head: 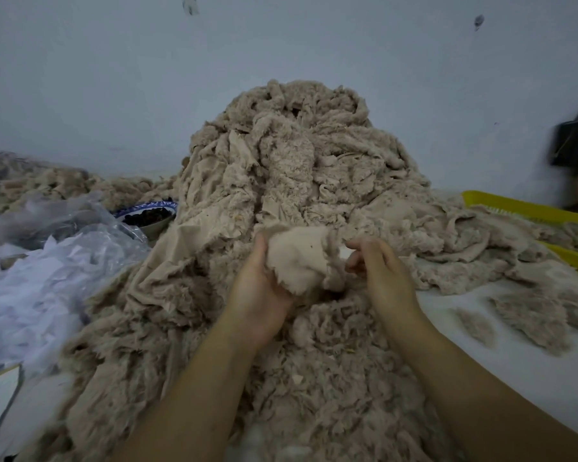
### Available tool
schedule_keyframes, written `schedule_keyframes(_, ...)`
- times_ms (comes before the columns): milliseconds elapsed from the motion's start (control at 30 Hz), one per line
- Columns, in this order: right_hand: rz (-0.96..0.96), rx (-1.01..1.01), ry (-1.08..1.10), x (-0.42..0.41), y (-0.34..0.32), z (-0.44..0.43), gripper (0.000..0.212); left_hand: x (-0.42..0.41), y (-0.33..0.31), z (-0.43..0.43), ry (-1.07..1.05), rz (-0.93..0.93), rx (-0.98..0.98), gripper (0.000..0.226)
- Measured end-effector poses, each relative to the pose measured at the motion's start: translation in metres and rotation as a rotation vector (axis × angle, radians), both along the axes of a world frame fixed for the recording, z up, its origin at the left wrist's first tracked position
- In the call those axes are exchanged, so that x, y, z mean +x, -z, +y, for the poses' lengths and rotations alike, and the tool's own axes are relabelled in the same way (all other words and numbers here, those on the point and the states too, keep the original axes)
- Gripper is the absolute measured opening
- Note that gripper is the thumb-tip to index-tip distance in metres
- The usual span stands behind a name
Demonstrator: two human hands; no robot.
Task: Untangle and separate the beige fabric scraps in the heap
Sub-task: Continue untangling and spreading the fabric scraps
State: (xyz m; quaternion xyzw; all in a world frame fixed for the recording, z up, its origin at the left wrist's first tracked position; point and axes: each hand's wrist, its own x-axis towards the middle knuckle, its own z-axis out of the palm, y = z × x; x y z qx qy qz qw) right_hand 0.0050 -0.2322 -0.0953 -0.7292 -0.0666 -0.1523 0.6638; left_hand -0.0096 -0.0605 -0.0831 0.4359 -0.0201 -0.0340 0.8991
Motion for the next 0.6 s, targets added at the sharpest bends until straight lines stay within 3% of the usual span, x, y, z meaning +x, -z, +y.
schedule_keyframes(100, -0.029, -0.170, -0.192, -0.003, 0.006, 0.007, 0.048, -0.001, -0.001, 0.002, 0.053, -0.020, -0.070, 0.067)
schedule_keyframes(200, -0.053, -0.342, -0.219, -0.006, 0.008, 0.016, 0.026, -0.003, -0.004, 0.001, 0.096, -0.045, -0.143, 0.072)
schedule_keyframes(267, -0.089, -0.321, -0.209, -0.006, 0.007, 0.015, 0.028, -0.003, -0.006, 0.001, 0.106, -0.058, -0.107, 0.072)
schedule_keyframes(367, -0.083, -0.178, -0.260, -0.004, 0.005, 0.011, 0.024, -0.001, -0.002, -0.005, 0.094, -0.109, 0.120, 0.071)
schedule_keyframes(467, -0.026, -0.141, -0.257, -0.001, 0.007, 0.011, 0.053, -0.007, 0.003, -0.014, 0.020, -0.112, 0.408, 0.079)
schedule_keyframes(533, -0.023, -0.124, -0.169, 0.000, 0.004, 0.010, 0.050, -0.007, 0.010, -0.014, -0.049, -0.124, 0.615, 0.088)
schedule_keyframes(600, -0.005, 0.039, -0.044, 0.003, -0.002, 0.002, 0.048, -0.005, 0.012, -0.008, -0.039, -0.137, 0.681, 0.083)
